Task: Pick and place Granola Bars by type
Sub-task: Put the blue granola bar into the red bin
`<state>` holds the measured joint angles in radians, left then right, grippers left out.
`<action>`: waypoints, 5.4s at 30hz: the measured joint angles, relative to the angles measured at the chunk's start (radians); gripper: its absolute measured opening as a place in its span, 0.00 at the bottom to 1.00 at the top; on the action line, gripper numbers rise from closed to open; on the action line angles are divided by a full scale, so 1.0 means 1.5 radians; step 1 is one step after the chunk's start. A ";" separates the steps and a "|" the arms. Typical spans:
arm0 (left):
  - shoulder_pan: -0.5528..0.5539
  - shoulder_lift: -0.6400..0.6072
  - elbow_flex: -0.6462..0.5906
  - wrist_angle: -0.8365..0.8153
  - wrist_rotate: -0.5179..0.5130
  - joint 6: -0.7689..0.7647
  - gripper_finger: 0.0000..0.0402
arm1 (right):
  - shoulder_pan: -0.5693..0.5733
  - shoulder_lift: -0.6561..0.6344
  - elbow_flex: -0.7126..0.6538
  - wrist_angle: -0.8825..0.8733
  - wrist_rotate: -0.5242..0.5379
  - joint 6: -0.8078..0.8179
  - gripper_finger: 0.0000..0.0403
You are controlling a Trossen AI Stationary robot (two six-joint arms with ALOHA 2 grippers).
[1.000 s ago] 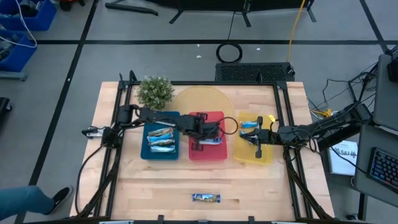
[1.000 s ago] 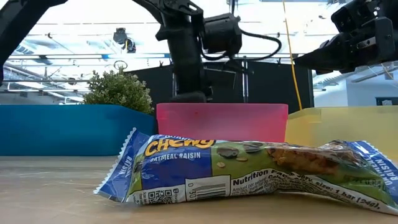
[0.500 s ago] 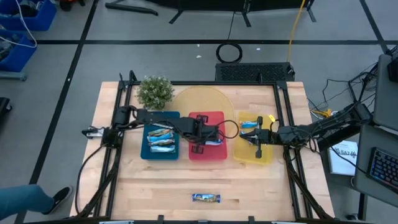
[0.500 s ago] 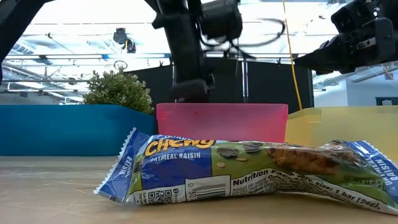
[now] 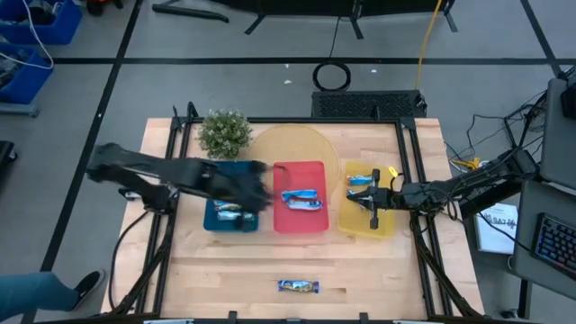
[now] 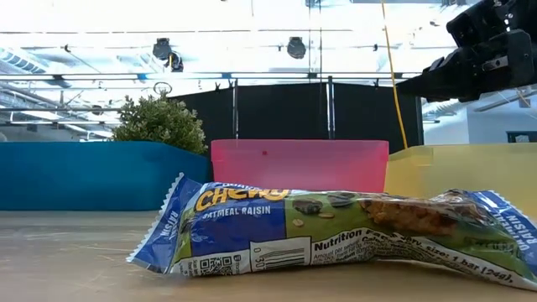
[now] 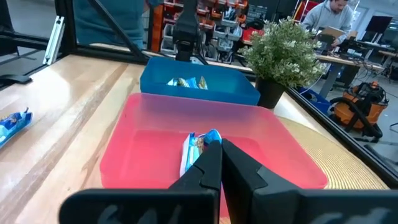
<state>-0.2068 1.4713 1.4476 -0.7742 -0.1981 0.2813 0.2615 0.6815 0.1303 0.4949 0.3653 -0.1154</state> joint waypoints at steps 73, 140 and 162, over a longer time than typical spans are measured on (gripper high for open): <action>0.012 -0.552 -0.841 0.634 0.067 -0.156 0.07 | 0.000 0.000 0.001 0.121 0.000 0.013 0.00; 0.013 -0.552 -0.841 0.602 0.038 -0.086 0.08 | 0.313 0.940 0.807 -0.361 0.087 0.374 0.56; 0.014 -0.552 -0.841 0.607 0.038 -0.097 0.08 | 0.257 0.935 0.794 -0.389 0.025 0.283 0.07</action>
<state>-0.1864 0.6430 0.1860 0.1363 -0.1410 0.1354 0.6476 2.0835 1.3220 -0.0883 0.4025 0.3093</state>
